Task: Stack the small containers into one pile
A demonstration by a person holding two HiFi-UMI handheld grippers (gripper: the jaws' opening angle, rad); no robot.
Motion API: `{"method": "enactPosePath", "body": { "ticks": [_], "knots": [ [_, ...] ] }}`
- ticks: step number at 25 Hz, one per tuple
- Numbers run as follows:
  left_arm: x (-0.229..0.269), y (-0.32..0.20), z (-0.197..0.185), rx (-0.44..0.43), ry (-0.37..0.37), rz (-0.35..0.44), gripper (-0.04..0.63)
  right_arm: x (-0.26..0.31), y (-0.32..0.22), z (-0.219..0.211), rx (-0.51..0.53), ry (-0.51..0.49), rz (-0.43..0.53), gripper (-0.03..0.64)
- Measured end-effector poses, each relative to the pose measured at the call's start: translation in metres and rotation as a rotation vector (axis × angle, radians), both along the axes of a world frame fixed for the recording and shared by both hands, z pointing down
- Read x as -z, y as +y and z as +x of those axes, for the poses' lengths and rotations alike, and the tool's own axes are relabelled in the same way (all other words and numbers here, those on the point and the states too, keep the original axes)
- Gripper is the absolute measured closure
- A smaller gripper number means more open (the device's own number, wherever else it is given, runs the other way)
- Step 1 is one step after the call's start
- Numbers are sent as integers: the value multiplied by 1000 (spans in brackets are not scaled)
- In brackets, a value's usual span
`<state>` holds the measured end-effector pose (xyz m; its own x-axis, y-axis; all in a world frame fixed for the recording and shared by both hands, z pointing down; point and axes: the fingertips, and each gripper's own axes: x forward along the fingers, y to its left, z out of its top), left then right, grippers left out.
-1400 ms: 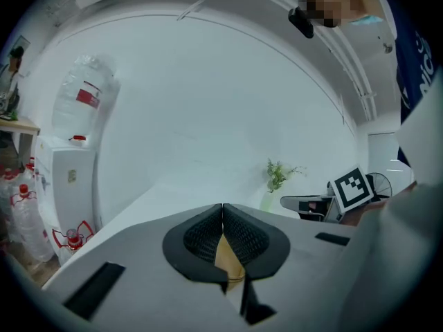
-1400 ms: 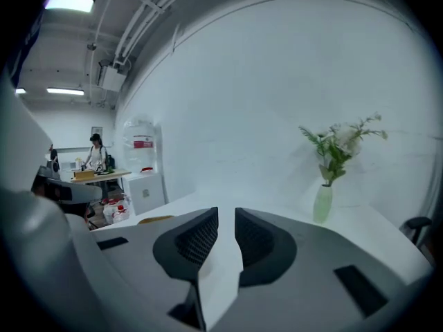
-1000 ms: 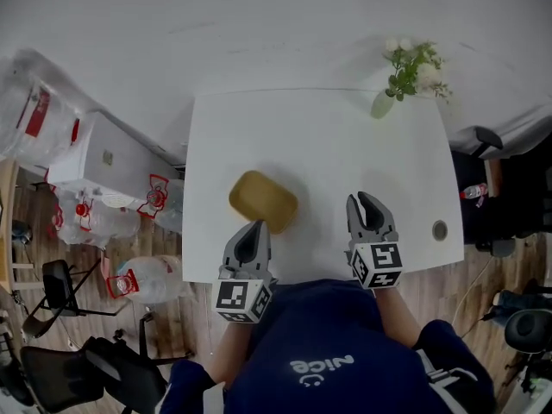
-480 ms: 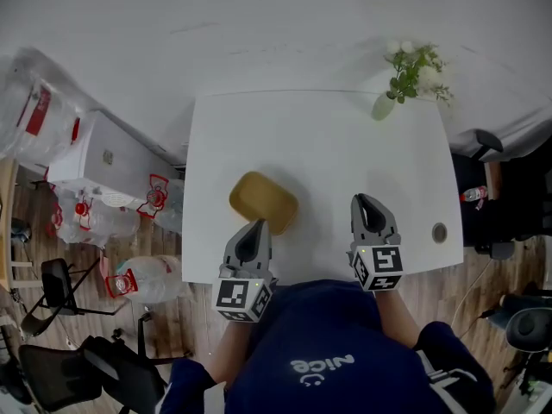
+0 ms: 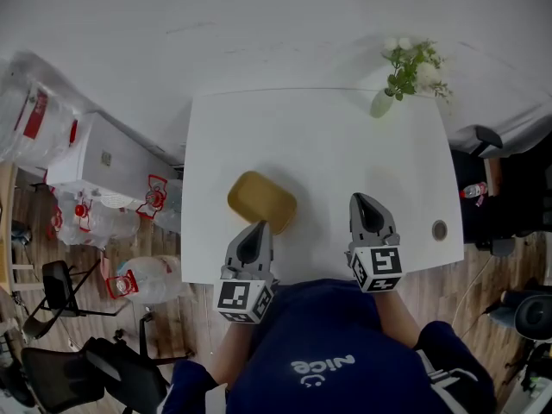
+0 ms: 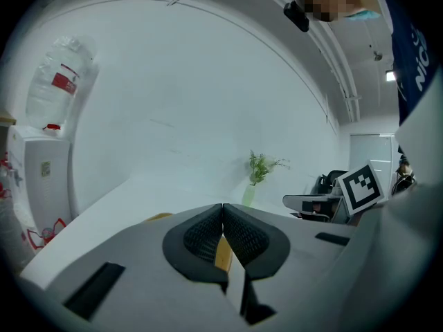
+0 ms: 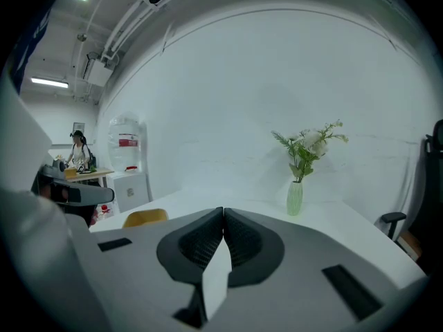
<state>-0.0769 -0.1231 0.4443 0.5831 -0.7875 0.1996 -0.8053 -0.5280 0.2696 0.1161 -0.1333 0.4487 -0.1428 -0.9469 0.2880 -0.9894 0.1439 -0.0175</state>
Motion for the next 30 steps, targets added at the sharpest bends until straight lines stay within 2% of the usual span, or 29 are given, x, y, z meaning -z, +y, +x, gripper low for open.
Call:
{"method": "enactPosePath", "body": {
  "ticks": [30],
  "knots": [
    [-8, 1, 0, -9, -23, -21, 577, -1, -4, -18, 110, 51, -6, 569]
  ]
}}
